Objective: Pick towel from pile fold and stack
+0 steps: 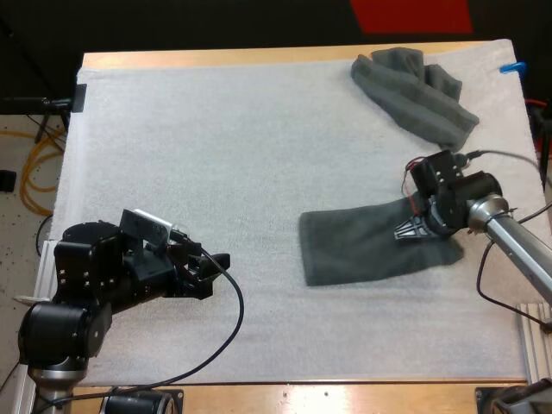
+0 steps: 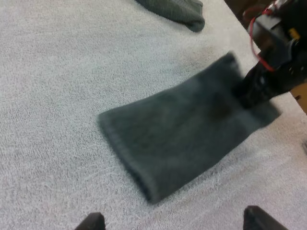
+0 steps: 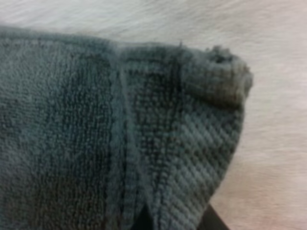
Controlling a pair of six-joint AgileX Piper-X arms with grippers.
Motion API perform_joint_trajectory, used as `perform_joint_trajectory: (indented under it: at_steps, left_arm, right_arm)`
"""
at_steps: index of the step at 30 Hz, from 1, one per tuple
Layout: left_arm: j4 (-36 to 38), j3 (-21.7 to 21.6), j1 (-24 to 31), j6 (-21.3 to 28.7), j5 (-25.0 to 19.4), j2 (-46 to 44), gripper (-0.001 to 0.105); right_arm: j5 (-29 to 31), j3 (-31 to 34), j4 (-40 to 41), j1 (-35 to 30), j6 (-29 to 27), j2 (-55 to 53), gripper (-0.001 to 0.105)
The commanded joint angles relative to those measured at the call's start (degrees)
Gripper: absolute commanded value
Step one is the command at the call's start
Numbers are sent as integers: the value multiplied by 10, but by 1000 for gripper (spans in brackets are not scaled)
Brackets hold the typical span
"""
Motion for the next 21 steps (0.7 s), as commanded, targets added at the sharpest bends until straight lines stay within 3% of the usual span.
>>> perform_joint_trajectory:
  at_steps: [1,4,7,12,21]
  left_arm:
    - [0,-3,-3,-6,4,0,57]
    - [0,-3,-3,-6,4,0,57]
    - [0,-3,-3,-6,4,0,57]
    - [0,-3,-3,-6,4,0,57]
    - [0,-3,-3,-6,4,0,57]
  right_arm:
    - [41,-8,13,-3,-14,-9,1]
    - [21,-20,26,-3,-9,-10,1]
    - [-47,-20,30,-2,15,-10,1]
    - [-193,-20,-4,-2,113,-10,1]
    - [-312,-20,-73,-2,228,3,1]
